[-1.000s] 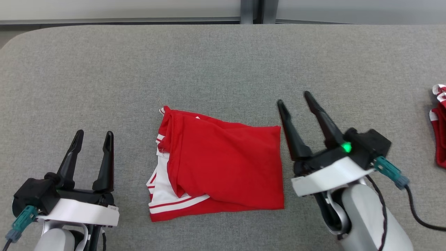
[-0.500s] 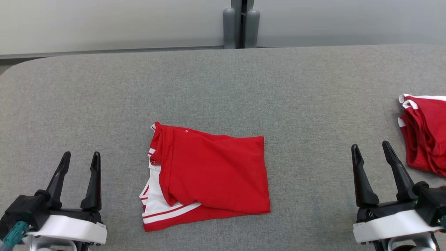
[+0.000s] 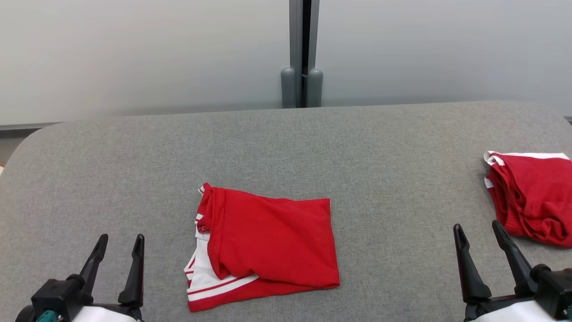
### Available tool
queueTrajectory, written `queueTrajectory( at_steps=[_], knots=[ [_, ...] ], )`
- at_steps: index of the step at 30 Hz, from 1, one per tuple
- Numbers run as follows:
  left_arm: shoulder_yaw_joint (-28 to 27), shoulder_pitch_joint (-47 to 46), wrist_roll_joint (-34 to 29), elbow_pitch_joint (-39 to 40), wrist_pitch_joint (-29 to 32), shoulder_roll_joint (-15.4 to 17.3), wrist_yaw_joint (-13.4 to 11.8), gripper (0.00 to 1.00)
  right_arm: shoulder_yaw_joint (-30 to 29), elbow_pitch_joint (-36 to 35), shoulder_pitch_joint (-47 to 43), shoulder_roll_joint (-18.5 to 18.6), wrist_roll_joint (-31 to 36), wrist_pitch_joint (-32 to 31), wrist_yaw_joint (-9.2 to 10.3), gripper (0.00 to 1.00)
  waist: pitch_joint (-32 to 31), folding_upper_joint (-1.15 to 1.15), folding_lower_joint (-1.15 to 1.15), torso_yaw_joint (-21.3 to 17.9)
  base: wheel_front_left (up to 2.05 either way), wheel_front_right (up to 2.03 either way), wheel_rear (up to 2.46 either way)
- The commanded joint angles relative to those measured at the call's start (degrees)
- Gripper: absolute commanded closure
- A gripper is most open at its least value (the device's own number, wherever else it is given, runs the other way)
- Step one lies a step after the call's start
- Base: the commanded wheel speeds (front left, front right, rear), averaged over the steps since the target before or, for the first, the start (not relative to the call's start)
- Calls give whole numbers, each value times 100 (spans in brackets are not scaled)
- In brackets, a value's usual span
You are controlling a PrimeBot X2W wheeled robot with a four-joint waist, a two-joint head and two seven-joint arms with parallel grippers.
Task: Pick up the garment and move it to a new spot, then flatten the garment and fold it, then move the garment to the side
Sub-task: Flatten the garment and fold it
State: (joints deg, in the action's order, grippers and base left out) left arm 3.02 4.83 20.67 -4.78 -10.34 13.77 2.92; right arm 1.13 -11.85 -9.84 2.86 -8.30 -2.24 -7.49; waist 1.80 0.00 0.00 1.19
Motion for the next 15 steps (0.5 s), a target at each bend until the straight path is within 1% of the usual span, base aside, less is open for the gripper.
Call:
queueTrajectory(
  at_steps=[1,6,15],
  knots=[
    [17,86,-10,-9,21,9,-48,0,-21,-47,-96,12,-7,-50,1,0,-137,0,0,18,0,0,0],
    [51,189,0,6,76,-3,-95,0,-58,-156,-241,78,-54,-187,1,0,-283,0,0,46,0,0,0],
    [101,211,29,20,139,15,-147,0,-112,-246,-319,109,-108,-296,1,0,-344,0,0,87,0,0,0]
  ],
)
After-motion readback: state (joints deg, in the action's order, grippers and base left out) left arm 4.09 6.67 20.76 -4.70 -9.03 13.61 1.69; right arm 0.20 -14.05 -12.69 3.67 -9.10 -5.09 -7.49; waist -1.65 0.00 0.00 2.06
